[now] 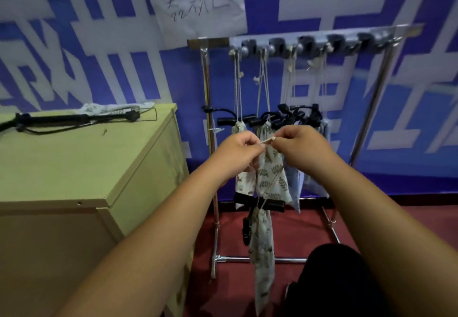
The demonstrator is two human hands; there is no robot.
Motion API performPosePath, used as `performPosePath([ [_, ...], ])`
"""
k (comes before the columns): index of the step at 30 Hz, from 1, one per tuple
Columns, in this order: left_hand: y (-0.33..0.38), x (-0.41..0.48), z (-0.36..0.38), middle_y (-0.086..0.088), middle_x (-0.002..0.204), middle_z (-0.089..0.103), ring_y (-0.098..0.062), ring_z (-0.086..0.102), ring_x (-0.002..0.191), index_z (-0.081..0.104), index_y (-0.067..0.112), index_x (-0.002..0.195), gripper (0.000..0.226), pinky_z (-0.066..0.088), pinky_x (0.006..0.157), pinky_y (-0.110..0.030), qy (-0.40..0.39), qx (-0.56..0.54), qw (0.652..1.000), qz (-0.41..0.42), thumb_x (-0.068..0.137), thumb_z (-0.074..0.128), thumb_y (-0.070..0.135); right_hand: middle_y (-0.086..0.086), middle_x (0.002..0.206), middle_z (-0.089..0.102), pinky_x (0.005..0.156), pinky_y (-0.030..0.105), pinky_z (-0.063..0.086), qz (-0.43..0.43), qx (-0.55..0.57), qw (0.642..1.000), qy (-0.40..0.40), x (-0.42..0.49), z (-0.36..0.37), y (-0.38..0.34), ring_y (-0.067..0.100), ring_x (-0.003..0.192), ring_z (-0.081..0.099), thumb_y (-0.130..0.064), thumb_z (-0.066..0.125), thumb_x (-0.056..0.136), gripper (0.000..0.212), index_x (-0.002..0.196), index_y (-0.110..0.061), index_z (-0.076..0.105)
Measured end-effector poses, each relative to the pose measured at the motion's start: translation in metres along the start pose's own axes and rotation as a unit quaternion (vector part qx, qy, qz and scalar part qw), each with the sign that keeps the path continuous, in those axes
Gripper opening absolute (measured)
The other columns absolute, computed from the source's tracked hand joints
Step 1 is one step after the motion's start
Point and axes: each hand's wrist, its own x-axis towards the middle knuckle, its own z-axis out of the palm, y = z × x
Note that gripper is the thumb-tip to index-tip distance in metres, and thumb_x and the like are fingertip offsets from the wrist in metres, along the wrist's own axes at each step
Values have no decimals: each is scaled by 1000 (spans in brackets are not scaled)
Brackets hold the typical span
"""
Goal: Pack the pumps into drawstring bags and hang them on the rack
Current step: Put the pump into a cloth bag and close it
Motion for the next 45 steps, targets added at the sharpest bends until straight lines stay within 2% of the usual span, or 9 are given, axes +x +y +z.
performPosePath([
  [3, 33, 9, 6, -8, 79, 70, -18, 74, 74, 69, 14, 94, 14, 65, 77, -47, 5, -21, 1000, -5, 101, 70, 27, 1, 70, 71, 56, 28, 48, -13, 4, 999, 53, 2, -29, -11, 14, 58, 65, -26, 71, 101, 15, 89, -21, 78],
  [8, 99, 26, 18, -6, 81, 68, -21, 76, 74, 68, 14, 94, 12, 63, 70, -39, 13, -62, 998, 16, 101, 72, 23, 6, 79, 77, 69, 43, 63, -32, 42, 987, 152, 15, -75, -25, 25, 75, 78, -30, 75, 101, 17, 92, -16, 78],
  [11, 141, 37, 29, -5, 83, 67, -22, 76, 74, 66, 12, 100, 11, 61, 67, -35, 13, -67, 997, 36, 102, 70, 22, 5, 85, 78, 61, 32, 56, -57, 46, 976, 204, 25, -109, -31, 23, 82, 78, -32, 73, 102, 15, 96, -19, 78],
  [18, 202, 79, 68, -6, 87, 67, -21, 75, 69, 65, 11, 104, 13, 55, 55, -28, 14, -94, 995, 37, 106, 61, 24, -7, 82, 77, 84, 46, 65, -98, 45, 954, 281, 59, -170, -32, 18, 83, 77, -33, 75, 97, 11, 86, -31, 76],
  [22, 221, 108, 98, -7, 86, 67, -26, 77, 71, 66, 6, 118, 21, 61, 58, -31, 4, -131, 991, 21, 108, 57, 23, -9, 87, 77, 87, 45, 65, -103, 41, 948, 299, 78, -197, -23, 15, 86, 75, -27, 76, 100, 7, 94, -27, 77],
  [27, 224, 133, 123, -9, 82, 64, -30, 75, 76, 67, 3, 110, 25, 66, 68, -40, -22, -191, 981, 9, 109, 58, 26, -10, 93, 77, 87, 41, 65, -98, 34, 943, 316, 102, -213, -4, 10, 89, 74, -30, 75, 101, 11, 106, -21, 81],
  [34, 222, 181, 146, -11, 86, 68, -33, 75, 76, 68, 0, 117, 28, 66, 72, -44, -7, -183, 983, 2, 108, 60, 26, -7, 97, 78, 90, 41, 65, -82, 21, 950, 301, 144, -226, 24, 12, 94, 74, -29, 74, 103, 15, 111, -19, 81],
  [39, 213, 216, 152, -12, 94, 77, -34, 80, 91, 74, 8, 107, 24, 68, 75, -49, 27, -154, 987, -20, 107, 61, 29, -5, 92, 75, 81, 32, 61, -76, -13, 955, 288, 180, -220, 35, 13, 88, 72, -25, 71, 104, 14, 110, -17, 81],
  [45, 208, 248, 156, -9, 88, 76, -28, 76, 72, 75, 7, 109, 27, 68, 72, -44, 28, -143, 988, -50, 107, 60, 29, -4, 90, 78, 84, 46, 67, -40, 33, 961, 270, 216, -213, 46, 18, 87, 77, -25, 74, 99, 8, 104, -27, 79],
])
